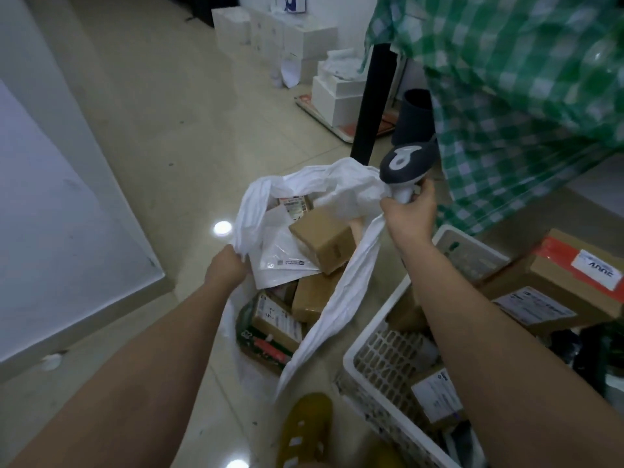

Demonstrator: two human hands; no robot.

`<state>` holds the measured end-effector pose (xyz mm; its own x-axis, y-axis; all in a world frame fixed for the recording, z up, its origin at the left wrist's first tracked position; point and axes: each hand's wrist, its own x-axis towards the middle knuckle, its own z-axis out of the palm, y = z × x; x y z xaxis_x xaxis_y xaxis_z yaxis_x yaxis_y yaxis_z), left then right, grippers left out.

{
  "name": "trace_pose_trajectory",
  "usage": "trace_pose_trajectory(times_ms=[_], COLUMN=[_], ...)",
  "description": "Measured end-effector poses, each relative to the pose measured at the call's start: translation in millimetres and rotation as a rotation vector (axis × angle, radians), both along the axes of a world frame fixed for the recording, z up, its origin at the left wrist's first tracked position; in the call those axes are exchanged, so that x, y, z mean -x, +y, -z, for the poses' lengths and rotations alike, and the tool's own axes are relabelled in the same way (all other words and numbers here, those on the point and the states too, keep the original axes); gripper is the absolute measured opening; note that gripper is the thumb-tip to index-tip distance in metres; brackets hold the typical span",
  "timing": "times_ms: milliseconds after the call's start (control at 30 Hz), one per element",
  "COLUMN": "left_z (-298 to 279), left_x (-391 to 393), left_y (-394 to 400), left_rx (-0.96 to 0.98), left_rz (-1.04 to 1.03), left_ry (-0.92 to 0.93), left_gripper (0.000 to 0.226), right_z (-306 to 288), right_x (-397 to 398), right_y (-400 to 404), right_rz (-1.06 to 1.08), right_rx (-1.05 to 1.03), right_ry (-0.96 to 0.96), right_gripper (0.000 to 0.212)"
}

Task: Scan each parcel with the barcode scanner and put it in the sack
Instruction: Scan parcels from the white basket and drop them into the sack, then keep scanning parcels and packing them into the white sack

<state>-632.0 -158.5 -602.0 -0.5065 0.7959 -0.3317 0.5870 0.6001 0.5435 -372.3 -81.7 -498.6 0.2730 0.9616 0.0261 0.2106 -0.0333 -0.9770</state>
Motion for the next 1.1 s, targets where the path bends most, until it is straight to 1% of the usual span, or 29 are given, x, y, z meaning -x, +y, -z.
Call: trace_pose_trajectory(times_ms=[33,67,100,200,333,400,467,500,567,600,633,667,733,800,833,900,933,967,1000,1100], left_z=[-6,-13,-22,-75,-183,-229,-247,-244,-219,-208,-202,-202,-222,-237,-237,-224,-221,-223,-232,-269], left_x=[-1,-1,0,5,19,26,34,37,42,44,45,44,40,41,41,40,38,36,32,16], left_y=[-1,2,7,34,79,93,92,85,63,53,46,41,40,40,38,32,29,28,29,37], left_rx=[-0.054,-0.125,-0.190,-0.395,-0.756,-0.837,-0.793,-0.706,-0.486,-0.422,-0.413,-0.449,-0.597,-0.705,-0.681,-0.526,-0.487,-0.505,-0.563,-0.684], left_rz=[0.033,0.042,0.042,-0.017,-0.122,-0.117,-0.109,-0.098,-0.030,0.003,0.016,0.006,-0.056,-0.118,-0.106,-0.003,0.039,0.054,0.048,0.016], left_ry=[0.066,0.102,0.099,-0.061,-0.296,-0.363,-0.299,-0.215,-0.043,0.013,0.032,0.042,0.057,0.068,0.100,0.164,0.174,0.171,0.149,0.103], left_gripper=[0.026,0.022,0.022,0.027,0.030,0.031,0.035,0.036,0.038,0.037,0.036,0.035,0.036,0.037,0.038,0.040,0.040,0.040,0.039,0.039], right_z=[-2,-3,-7,-34,-105,-134,-146,-142,-125,-116,-109,-107,-111,-116,-115,-109,-107,-107,-111,-136], right_x=[1,2,4,7,6,1,-6,-11,-20,-22,-24,-25,-24,-22,-23,-24,-26,-29,-30,-32], right_y=[-2,-4,-6,-9,-3,-5,-14,-19,-32,-37,-41,-44,-46,-48,-50,-61,-65,-68,-70,-69], right_rz=[0.001,-0.001,-0.009,-0.037,0.024,0.048,0.048,0.041,0.022,0.013,0.007,0.004,0.012,0.032,0.035,0.014,0.008,0.011,0.018,0.045], right_rx=[0.002,0.001,-0.003,-0.039,-0.180,-0.255,-0.253,-0.226,-0.139,-0.095,-0.067,-0.062,-0.106,-0.156,-0.163,-0.124,-0.098,-0.092,-0.108,-0.177], right_ry=[-0.017,-0.032,-0.043,-0.066,-0.069,-0.083,-0.087,-0.079,-0.102,-0.132,-0.154,-0.160,-0.142,-0.077,-0.065,-0.096,-0.104,-0.091,-0.070,-0.038], right_gripper=[0.060,0.059,0.058,0.058,0.057,0.056,0.057,0.058,0.055,0.051,0.047,0.044,0.043,0.050,0.054,0.055,0.054,0.055,0.056,0.059])
